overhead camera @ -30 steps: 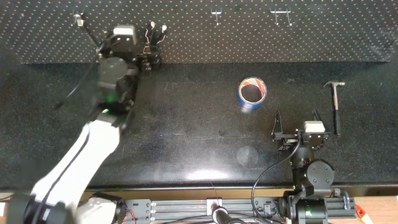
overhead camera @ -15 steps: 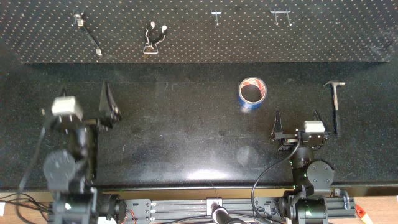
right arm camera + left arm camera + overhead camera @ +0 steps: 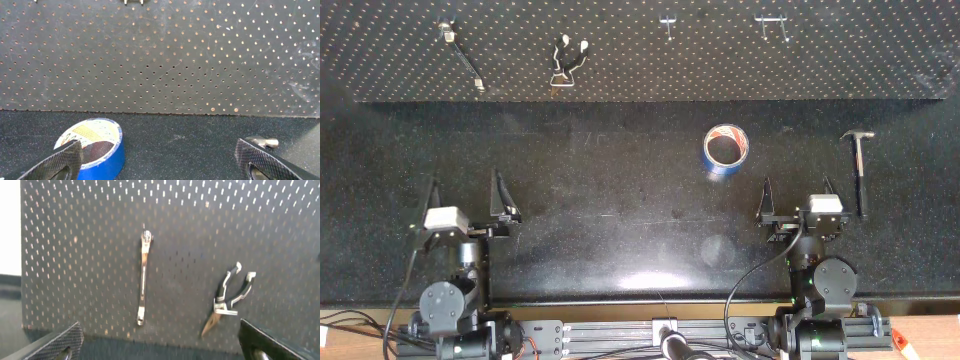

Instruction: Place Tools Onto Pegboard

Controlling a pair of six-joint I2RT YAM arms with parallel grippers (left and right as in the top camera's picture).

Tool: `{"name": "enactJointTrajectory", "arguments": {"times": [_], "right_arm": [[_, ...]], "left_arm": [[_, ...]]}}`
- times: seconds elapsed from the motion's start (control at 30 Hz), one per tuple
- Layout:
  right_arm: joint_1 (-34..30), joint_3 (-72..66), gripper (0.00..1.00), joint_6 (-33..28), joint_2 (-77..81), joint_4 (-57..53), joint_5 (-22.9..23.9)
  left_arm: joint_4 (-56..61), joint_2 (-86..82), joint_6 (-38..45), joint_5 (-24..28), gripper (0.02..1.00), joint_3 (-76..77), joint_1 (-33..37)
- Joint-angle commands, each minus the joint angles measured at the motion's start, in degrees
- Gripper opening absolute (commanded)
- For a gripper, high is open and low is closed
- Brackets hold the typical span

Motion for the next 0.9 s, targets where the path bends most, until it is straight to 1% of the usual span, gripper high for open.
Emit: {"name": "enactJointTrajectory", "arguments": {"times": [0.03,0.3,0.37,0.6,0.9], "right_arm": [[0.39,-0.31,0.980,0.66,-0.50,-0.07,-0.33],[0.39,-0.31,0.980,0.66,-0.52,-0.04,-0.33],[0.39,-0.31,0.978,0.66,-0.52,-0.07,-0.33],[0.39,-0.31,0.980,0.66,-0.50,-0.07,-0.35],[0.39,-0.31,0.980,0.66,-0.52,-0.07,-0.33]], "left_arm": [[-4.28,-0.92,-1.31,0.98,0.996,-0.35,-0.24],[-12.37,-0.92,-1.44,1.07,0.996,-0.35,-5.60],[-12.85,-0.92,-1.44,1.05,0.996,-0.35,-6.49],[-12.85,-0.92,0.13,1.01,0.996,-0.35,-6.47],[-12.85,-0.92,0.13,1.01,0.996,-0.35,-5.99]]}}
